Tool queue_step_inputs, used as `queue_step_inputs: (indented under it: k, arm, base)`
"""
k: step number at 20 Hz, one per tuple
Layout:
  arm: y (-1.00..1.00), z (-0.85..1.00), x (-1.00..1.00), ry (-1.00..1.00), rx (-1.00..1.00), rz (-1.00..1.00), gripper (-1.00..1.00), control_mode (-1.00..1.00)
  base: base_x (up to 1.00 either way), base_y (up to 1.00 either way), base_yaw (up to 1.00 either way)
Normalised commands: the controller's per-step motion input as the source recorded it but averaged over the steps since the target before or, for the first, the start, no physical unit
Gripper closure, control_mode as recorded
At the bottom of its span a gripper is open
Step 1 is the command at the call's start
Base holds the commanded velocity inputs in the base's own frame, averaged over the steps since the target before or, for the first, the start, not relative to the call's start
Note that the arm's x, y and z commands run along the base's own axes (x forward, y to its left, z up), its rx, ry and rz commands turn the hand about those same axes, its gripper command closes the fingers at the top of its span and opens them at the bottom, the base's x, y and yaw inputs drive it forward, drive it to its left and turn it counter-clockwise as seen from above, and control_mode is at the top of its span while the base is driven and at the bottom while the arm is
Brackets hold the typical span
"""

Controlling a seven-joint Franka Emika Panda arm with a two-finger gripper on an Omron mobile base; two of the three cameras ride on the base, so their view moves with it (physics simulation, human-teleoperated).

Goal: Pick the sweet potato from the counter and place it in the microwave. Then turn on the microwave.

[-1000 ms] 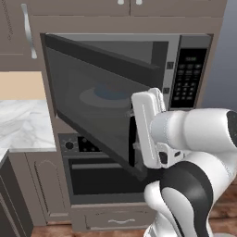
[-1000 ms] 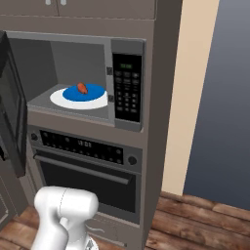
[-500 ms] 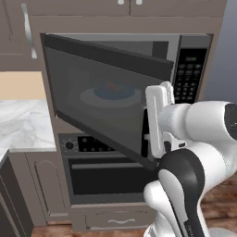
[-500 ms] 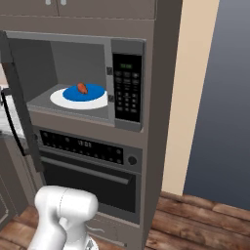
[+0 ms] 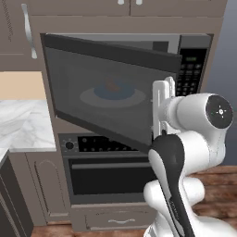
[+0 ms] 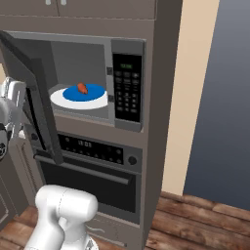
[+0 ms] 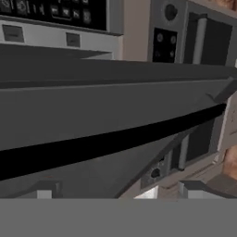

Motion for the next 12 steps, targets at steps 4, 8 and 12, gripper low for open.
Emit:
queue_step_inputs:
  k: [4, 8, 12]
  arm:
    - [-0.31, -0.09, 0.49, 0.07, 0.00, -0.13, -1.00, -1.00]
    - [-0.27, -0.05, 0.52, 0.09, 0.00, -0.11, -1.00, -1.00]
    - [-0.27, -0.04, 0.52, 0.10, 0.00, -0.10, -1.00, -1.00]
  base:
    - [0.00, 0.00, 0.00]
    - [0.00, 0.00, 0.00]
    - [0.00, 0.00, 0.00]
